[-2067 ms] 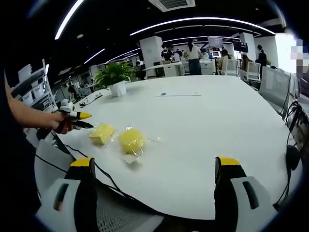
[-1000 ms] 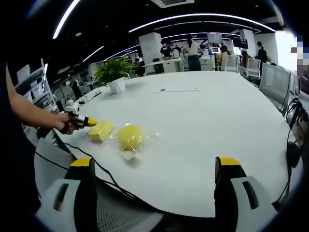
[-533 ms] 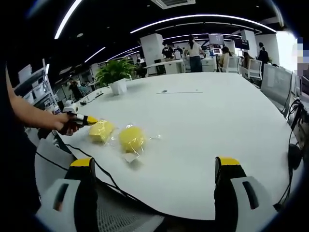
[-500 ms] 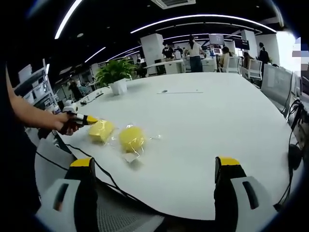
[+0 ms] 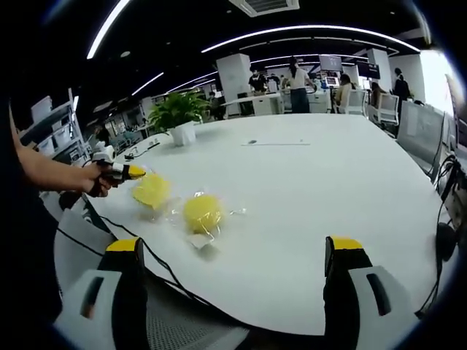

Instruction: Compare the silicone blocks by pressing each to a similar depth, holding the contact briefly, and releasing to observe deformation and rebound differences across the visible hardness samples.

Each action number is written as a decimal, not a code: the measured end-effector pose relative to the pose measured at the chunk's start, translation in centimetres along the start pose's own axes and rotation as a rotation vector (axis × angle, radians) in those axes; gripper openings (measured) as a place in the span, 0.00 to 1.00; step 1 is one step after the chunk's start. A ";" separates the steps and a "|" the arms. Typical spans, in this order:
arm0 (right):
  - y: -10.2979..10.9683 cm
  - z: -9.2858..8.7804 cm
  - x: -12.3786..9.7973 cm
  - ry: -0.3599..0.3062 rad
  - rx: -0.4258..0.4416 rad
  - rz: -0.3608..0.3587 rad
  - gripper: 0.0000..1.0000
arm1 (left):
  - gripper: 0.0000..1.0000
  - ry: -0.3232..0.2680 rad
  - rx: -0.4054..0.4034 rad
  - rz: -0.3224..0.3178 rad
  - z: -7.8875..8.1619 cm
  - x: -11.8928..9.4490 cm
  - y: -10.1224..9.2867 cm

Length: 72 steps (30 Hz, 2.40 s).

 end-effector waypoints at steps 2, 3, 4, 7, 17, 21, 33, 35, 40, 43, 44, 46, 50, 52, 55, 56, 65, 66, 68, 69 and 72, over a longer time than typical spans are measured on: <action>0.0 0.0 -0.2 -0.005 0.003 -0.001 0.96 | 0.00 0.002 0.017 -0.001 0.2 0.1 -0.4; 0.0 -0.1 -0.3 -0.005 0.007 -0.001 0.96 | 0.00 0.005 0.030 -0.005 0.3 0.1 -0.8; 0.0 -0.1 -0.3 -0.005 0.008 -0.001 0.96 | 0.00 0.005 0.040 -0.006 0.4 0.1 -1.0; -0.1 -0.2 -0.4 -0.006 0.009 -0.006 0.96 | 0.00 0.019 0.121 0.045 0.4 -0.1 -0.6; -0.2 0.0 -0.3 -0.018 0.016 -0.009 0.96 | 0.00 -0.013 0.129 0.016 1.6 -0.3 -1.5; 0.0 0.3 -0.2 -0.014 0.011 -0.007 0.96 | 0.00 -0.028 0.141 0.000 2.7 -0.4 -2.0; 0.3 2.3 0.2 -0.048 -0.002 0.002 0.96 | 0.00 -0.067 0.264 -0.133 5.8 -1.5 -6.7; 0.3 2.6 0.2 -0.055 -0.008 -0.004 0.96 | 0.00 -0.077 0.275 -0.139 6.2 -1.7 -7.1; 0.5 3.0 0.4 -0.063 -0.016 0.002 0.96 | 0.00 -0.087 0.304 -0.170 6.8 -2.1 -8.6; 0.9 3.6 0.6 -0.093 -0.024 0.028 0.96 | 0.00 -0.069 0.365 -0.189 6.2 -2.2 -9.5; 1.0 4.1 0.7 -0.118 -0.040 0.036 0.96 | 0.00 -0.063 0.370 -0.192 6.0 -2.3 -9.7; 1.0 4.7 0.7 -0.143 -0.058 0.036 0.96 | 0.00 -0.052 0.384 -0.207 5.7 -2.4 -10.3; 1.1 4.9 1.0 -0.117 -0.024 0.066 0.96 | 0.00 -0.046 0.405 -0.226 5.4 -2.5 -11.4; 1.1 5.1 1.3 -0.109 -0.035 0.065 0.96 | 0.00 -0.051 0.417 -0.237 5.4 -2.6 -12.1; 1.4 5.5 1.7 -0.103 -0.034 0.083 0.96 | 0.00 -0.053 0.434 -0.257 5.4 -2.6 -12.9; 1.6 6.0 2.0 -0.111 -0.043 0.097 0.96 | 0.00 -0.054 0.445 -0.264 5.4 -2.7 -13.4; 3.6 7.7 3.4 -0.107 -0.068 0.189 0.96 | 0.00 -0.057 0.482 -0.356 5.5 -2.9 -17.0; 4.1 7.9 3.5 -0.107 -0.051 0.211 0.96 | 0.00 -0.055 0.485 -0.379 5.4 -2.9 -17.7; 4.3 8.7 3.6 -0.127 -0.052 0.223 0.96 | 0.00 -0.054 0.490 -0.403 5.2 -3.0 -18.7; 4.5 9.1 3.6 -0.132 -0.054 0.231 0.96 | 0.00 -0.051 0.492 -0.416 5.1 -3.1 -19.1; 5.2 10.3 3.8 -0.141 -0.065 0.265 0.96 | 0.00 -0.040 0.501 -0.454 4.9 -3.1 -20.2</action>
Point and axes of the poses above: the point that each gripper's makers call its tool centre point, and the gripper's own axes: x roughly forward along the fingers, y roughly to its left, z roughly out of its top, the point moved 1 cm from there along -x, roughly backward along the fingers, and after that the axes turned 1 degree about -y, right-handed, at the moved point
